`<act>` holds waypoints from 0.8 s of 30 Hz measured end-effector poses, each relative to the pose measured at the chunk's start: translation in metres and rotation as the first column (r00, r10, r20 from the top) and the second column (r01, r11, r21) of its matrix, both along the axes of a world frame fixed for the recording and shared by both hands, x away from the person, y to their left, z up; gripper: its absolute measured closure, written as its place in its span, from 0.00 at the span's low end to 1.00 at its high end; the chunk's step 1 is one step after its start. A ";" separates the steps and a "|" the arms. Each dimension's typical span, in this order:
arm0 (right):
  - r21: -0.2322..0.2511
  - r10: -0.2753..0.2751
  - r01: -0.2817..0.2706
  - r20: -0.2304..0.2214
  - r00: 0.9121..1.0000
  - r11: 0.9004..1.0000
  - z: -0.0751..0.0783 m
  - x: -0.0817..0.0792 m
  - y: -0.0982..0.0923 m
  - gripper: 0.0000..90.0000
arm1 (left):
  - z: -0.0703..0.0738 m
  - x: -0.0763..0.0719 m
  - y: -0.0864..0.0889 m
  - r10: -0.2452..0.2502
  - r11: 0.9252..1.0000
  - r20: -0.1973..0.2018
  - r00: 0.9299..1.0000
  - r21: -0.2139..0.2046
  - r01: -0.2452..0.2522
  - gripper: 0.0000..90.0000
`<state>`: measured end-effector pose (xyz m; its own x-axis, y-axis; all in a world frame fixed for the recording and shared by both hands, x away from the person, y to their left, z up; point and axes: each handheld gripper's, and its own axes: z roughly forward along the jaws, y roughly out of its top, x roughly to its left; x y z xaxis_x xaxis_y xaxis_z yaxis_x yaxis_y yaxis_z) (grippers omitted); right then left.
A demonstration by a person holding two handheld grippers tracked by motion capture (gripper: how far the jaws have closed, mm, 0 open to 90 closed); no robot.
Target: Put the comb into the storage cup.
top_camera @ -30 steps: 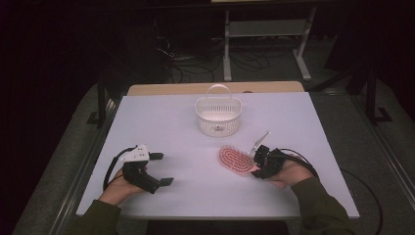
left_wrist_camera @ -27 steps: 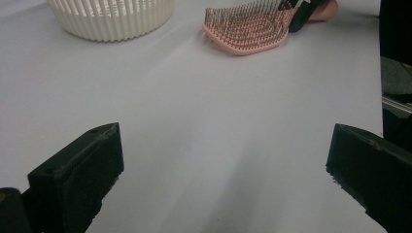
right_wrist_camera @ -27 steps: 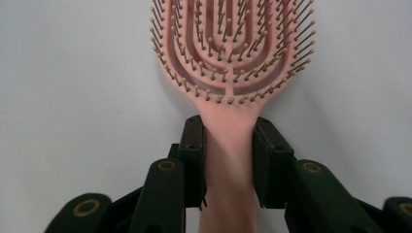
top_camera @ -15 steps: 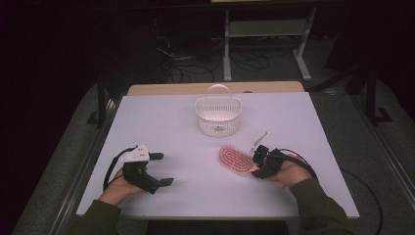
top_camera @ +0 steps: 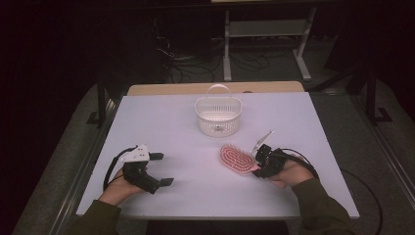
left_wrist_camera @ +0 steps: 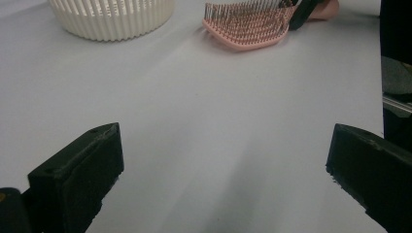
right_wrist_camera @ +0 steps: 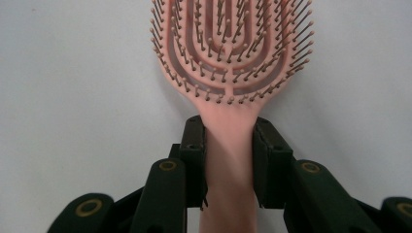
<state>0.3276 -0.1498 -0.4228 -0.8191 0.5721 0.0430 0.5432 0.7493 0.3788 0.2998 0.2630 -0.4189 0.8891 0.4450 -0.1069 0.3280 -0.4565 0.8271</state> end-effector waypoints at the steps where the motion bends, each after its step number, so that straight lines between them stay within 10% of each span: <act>1: 0.005 0.001 -0.001 0.004 1.000 1.000 0.001 0.000 -0.001 0.76 | 0.000 0.000 0.000 0.000 1.000 0.001 1.000 0.001 0.000 0.00; 24: 0.159 -0.054 0.046 0.051 0.997 0.986 0.012 0.002 -0.017 0.76 | 0.000 0.000 0.000 0.001 1.000 -0.001 1.000 0.000 -0.001 0.00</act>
